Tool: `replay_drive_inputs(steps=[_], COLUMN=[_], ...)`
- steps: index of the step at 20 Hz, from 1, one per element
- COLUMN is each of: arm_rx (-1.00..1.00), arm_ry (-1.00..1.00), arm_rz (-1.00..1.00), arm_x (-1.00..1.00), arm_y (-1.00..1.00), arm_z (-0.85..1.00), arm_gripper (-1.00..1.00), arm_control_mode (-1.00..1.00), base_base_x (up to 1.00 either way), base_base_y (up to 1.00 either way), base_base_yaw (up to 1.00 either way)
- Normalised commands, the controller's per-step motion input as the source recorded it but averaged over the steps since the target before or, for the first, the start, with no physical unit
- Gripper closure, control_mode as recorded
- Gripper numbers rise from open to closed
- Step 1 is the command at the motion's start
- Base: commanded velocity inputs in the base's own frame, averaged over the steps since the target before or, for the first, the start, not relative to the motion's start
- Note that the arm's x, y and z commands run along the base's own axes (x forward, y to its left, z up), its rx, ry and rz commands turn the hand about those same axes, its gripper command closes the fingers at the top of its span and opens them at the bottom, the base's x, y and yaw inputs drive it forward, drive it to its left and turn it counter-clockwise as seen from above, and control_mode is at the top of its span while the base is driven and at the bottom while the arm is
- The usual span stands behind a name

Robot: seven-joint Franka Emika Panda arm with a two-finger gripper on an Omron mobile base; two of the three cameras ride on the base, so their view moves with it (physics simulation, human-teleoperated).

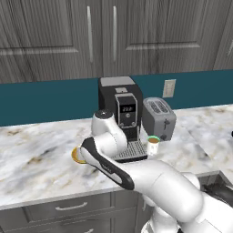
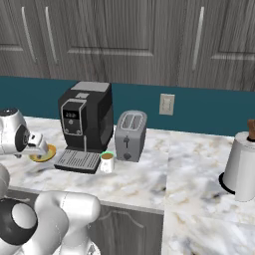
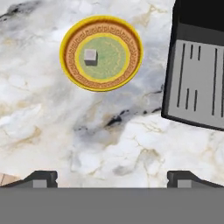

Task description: Take a sugar cube from the saucer and place it inside the coffee. Then, grab milk from the fridge and place it next to the coffee on the counter to sweeten the coffee.

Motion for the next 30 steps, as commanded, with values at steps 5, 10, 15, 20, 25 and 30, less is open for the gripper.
replay_drive_inputs(steps=[5, 10, 15, 20, 25, 30], arm_rx=[-0.01, -0.02, -0.03, -0.02, 0.00, 0.00], arm_ry=[0.00, 0.00, 0.00, 0.00, 0.00, 0.00], arm_rz=[-0.08, -0.07, -0.06, -0.05, -0.05, -0.07], arm_x=[0.33, 0.38, 0.52, 0.28, 0.26, 0.26], arm_y=[0.29, 0.35, 0.15, 0.03, 0.10, 0.16], arm_z=[-0.19, -0.27, -0.14, -0.33, -0.18, -0.24], arm_gripper=[-1.00, -1.00, -1.00, -1.00, -1.00, -1.00], arm_control_mode=[-1.00, -1.00, -1.00, -1.00, -1.00, -1.00], base_base_x=[0.00, 0.00, 0.00, 0.00, 0.00, 0.00], base_base_y=[0.00, 0.00, 0.00, 0.00, 0.00, 0.00], base_base_yaw=[0.00, 0.00, 0.00, 0.00, 0.00, 0.00])
